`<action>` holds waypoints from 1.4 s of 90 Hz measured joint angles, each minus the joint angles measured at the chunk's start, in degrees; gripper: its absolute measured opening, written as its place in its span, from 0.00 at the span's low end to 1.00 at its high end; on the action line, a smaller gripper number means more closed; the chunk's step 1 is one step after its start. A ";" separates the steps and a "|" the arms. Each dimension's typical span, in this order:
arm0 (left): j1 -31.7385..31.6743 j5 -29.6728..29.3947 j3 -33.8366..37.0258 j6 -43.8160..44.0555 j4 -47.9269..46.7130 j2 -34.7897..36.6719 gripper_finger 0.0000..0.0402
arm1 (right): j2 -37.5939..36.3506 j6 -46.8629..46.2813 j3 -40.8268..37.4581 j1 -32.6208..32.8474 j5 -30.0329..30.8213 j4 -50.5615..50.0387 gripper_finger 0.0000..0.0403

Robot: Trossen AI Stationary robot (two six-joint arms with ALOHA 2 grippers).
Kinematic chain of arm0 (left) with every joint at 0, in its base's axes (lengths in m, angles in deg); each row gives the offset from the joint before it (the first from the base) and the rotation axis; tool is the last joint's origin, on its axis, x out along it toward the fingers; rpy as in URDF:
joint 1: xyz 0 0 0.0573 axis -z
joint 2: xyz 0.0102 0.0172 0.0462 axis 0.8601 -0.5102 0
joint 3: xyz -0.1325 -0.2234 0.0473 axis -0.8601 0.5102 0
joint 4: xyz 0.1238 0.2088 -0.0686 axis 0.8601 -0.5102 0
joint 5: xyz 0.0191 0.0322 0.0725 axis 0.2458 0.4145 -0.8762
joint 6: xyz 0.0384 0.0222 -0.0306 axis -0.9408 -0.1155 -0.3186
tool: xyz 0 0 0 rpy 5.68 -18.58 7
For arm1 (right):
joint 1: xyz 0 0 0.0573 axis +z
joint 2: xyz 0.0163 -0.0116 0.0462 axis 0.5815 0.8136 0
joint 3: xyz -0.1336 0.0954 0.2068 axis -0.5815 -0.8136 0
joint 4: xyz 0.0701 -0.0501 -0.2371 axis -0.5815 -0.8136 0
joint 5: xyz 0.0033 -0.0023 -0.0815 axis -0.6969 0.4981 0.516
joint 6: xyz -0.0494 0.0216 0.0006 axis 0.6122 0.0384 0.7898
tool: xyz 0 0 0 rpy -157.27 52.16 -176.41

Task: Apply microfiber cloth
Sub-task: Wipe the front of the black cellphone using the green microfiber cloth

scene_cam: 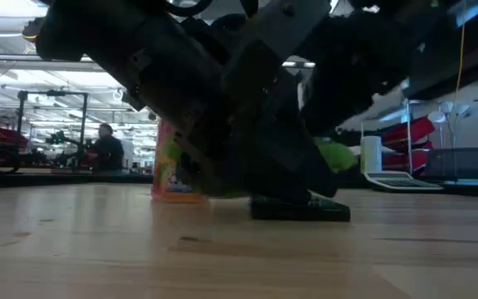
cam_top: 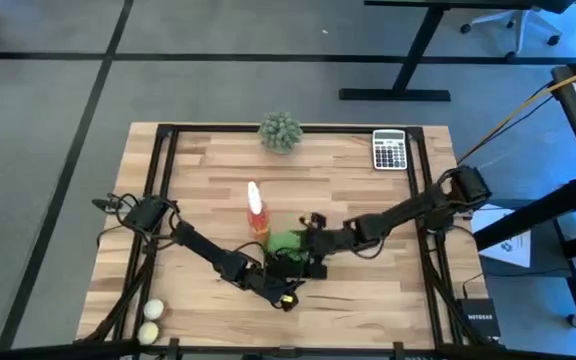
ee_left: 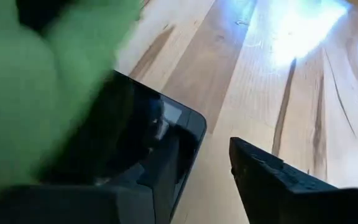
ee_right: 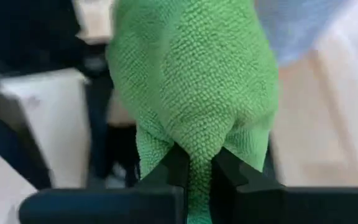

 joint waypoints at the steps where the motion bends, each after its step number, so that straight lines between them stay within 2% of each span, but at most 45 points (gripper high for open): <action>1: 0.00 -0.02 0.00 -0.01 0.02 -0.01 0.33 | 0.59 -0.01 -0.06 0.07 0.00 0.15 0.02; 11: -0.04 -0.25 0.02 -0.05 0.43 -0.03 0.33 | 5.52 1.64 0.07 -0.26 0.21 3.70 0.02; 22: -0.05 -0.59 0.02 -0.05 0.40 -0.03 0.33 | 6.90 4.81 0.28 -2.06 2.61 4.25 0.02; 35: -0.15 -1.06 0.02 -0.06 0.47 -0.05 0.33 | 6.64 7.99 0.22 -6.19 7.88 2.93 0.02; 56: -0.09 -0.51 0.00 -0.23 0.53 -0.05 0.33 | 5.40 9.40 -0.16 -11.37 8.26 -2.10 0.02; 67: 0.04 -0.16 -0.04 -0.29 0.56 -0.05 0.33 | -0.46 8.61 -0.25 -9.81 7.77 -7.41 0.02; 78: 0.01 -0.01 -0.04 -0.29 0.50 -0.05 0.33 | -6.66 6.90 -0.07 -6.15 7.04 -7.46 0.02; 86: 0.00 -0.01 -0.04 -0.44 0.56 -0.05 0.33 | -7.84 5.20 -0.01 -2.94 5.64 -7.14 0.02; 94: 0.00 -0.04 0.02 -0.47 1.00 -0.05 0.33 | -6.35 3.00 -0.03 -0.34 4.84 -6.38 0.02; 105: 0.00 -0.13 0.02 -0.50 1.28 -0.05 0.33 | -0.68 2.60 -0.03 1.87 4.86 -1.75 0.02; 113: 0.00 -0.24 0.02 -0.55 1.32 -0.05 0.33 | 2.97 4.07 0.00 1.89 4.90 3.08 0.02; 126: 0.11 -0.24 0.02 -0.49 1.30 -0.05 0.33 | 6.04 7.54 0.27 -0.25 8.57 2.76 0.02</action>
